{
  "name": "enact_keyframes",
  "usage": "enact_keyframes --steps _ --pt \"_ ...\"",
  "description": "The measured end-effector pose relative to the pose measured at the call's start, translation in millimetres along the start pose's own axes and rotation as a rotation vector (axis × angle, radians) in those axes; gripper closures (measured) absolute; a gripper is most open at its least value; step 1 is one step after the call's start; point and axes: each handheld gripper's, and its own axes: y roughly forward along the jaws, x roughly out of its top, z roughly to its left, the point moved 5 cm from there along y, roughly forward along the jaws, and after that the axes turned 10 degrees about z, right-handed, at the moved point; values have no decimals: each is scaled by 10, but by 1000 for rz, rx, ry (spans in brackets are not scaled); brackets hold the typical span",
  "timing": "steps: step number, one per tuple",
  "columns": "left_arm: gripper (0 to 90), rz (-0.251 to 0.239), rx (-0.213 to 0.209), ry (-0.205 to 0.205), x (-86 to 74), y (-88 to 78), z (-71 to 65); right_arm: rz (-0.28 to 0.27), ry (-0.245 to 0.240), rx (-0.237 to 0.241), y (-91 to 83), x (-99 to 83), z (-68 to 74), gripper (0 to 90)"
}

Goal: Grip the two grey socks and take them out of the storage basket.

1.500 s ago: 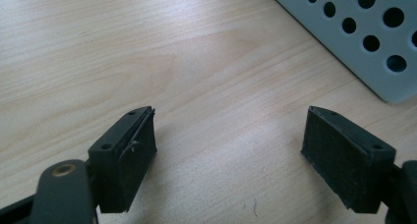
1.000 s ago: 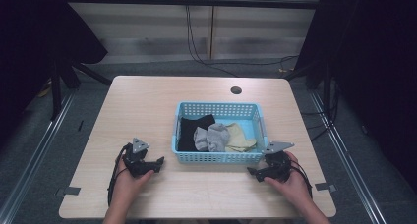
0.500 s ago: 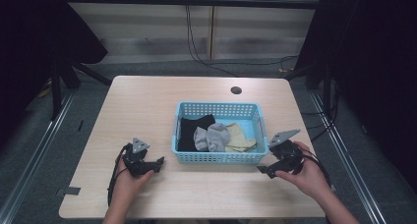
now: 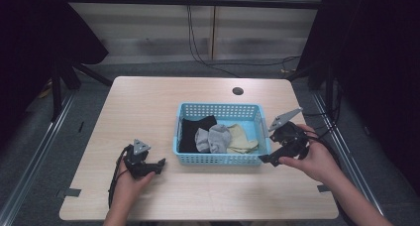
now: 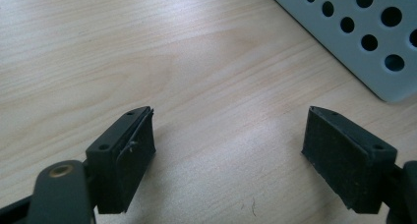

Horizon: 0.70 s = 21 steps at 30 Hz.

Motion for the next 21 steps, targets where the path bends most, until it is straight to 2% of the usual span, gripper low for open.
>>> enact_keyframes --steps 4,5,6,9,21 --pt "191 0 0 -1 -1 -1 -3 -13 -8 24 12 219 28 190" --pt "190 0 0 -1 -1 -1 -3 -13 -8 24 12 219 28 190" --pt "190 0 0 -1 -1 -1 -4 -21 -8 20 60 342 30 192" --pt "189 0 0 -1 -1 -1 -4 -21 2 31 172 505 20 203" --pt "185 -1 -1 -2 -2 -1 -9 40 29 61 680 1004 -42 260"
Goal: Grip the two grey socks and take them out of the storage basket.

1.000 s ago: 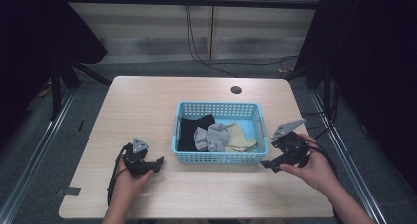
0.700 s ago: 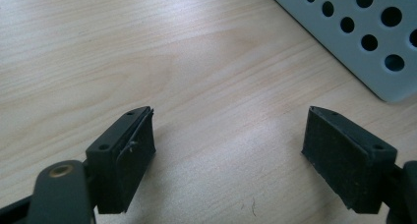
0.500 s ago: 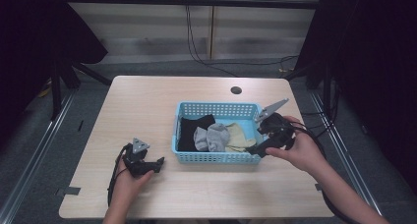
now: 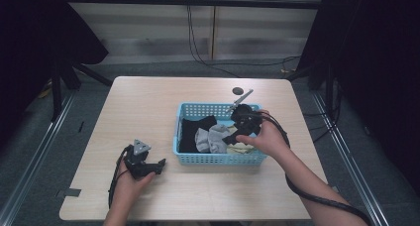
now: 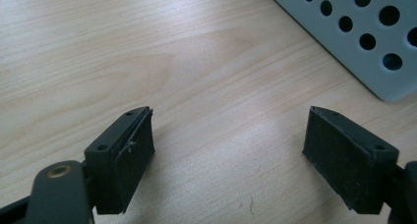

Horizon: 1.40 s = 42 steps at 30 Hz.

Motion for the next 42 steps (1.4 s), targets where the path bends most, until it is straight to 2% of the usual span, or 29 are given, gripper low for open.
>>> enact_keyframes --steps 8,11,13,15,19,20,21,22,24,26,27,29,32,36,37,40,42 --pt "182 3 2 5 -1 -1 2 66 0 15 332 252 27 283" --pt "182 1 2 2 0 1 1 64 14 28 418 332 60 277" --pt "182 1 2 1 0 1 0 75 -11 -2 462 381 98 274" --pt "182 1 2 1 0 1 1 84 -22 6 512 421 142 274" --pt "182 3 3 4 -1 0 3 166 -52 -21 626 427 147 290" --pt "182 3 3 4 -1 0 3 166 -52 -21 626 427 147 290" --pt "182 2 3 4 -1 0 3 203 -22 9 669 407 133 337" --pt "182 2 3 4 -1 0 2 217 -26 6 678 397 115 393" --pt "182 2 3 4 -1 0 2 242 -25 17 678 377 106 482" --pt "182 3 3 4 -1 0 2 265 -33 30 662 354 104 612" --pt "182 3 3 4 -1 0 2 275 -32 32 652 341 102 636" --pt "182 3 3 3 -1 0 2 279 -26 38 625 319 93 749" --pt "182 3 3 3 -1 0 2 279 -18 46 567 288 70 848" --pt "182 3 4 6 -1 -1 4 281 -20 53 464 271 44 870" --pt "182 3 4 6 -1 0 4 279 -4 64 374 272 28 872" --pt "182 2 4 5 -1 0 3 278 8 68 226 273 -17 874" --pt "182 3 4 5 -1 -1 3 272 17 87 137 267 -54 875"
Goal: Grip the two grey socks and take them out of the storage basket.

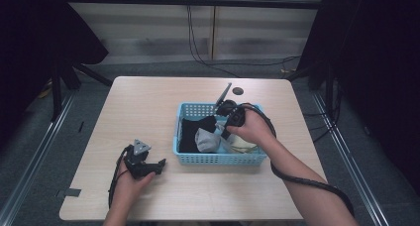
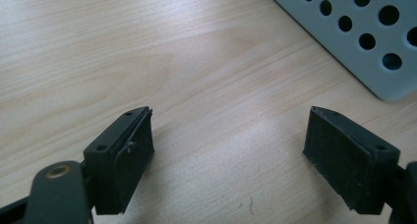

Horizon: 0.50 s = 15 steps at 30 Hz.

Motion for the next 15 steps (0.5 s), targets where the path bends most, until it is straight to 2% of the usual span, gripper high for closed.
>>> enact_keyframes --steps 3,4,5,11,12,15 --pt "182 0 0 0 0 0 0 -4 18 12 -125 -48 -52 876" --pt "182 2 0 0 0 -1 0 12 20 8 -174 -71 -73 876" --pt "182 2 -1 1 0 -1 1 -3 26 8 -205 -78 -87 877" --pt "182 3 -1 2 -1 -1 0 -5 32 33 -459 -149 -150 878" --pt "182 3 -1 2 -1 -1 0 -5 32 33 -459 -149 -150 878" --pt "182 5 0 4 -2 -3 2 -21 35 33 -633 -201 -192 878"
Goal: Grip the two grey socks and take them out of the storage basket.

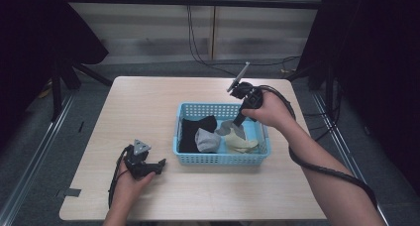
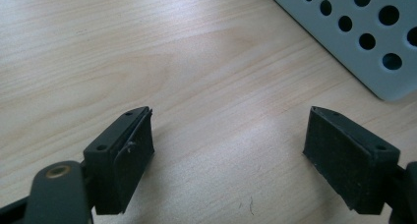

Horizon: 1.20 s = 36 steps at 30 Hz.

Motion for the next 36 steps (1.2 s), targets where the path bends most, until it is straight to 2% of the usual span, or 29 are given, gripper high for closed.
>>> enact_keyframes --steps 13,22,28,31,36 --pt "182 -3 -2 -3 1 1 -2 -21 54 6 -515 -304 -189 879" --pt "181 -3 0 -4 1 1 -2 -51 108 -25 -833 -577 -398 879" --pt "182 -3 0 -4 1 2 -2 -79 142 -40 -908 -729 -554 879" --pt "181 -3 0 -4 2 2 -2 -77 174 -49 -904 -813 -642 879" --pt "181 -2 -2 -4 1 1 -2 -68 192 -60 -885 -942 -763 879"
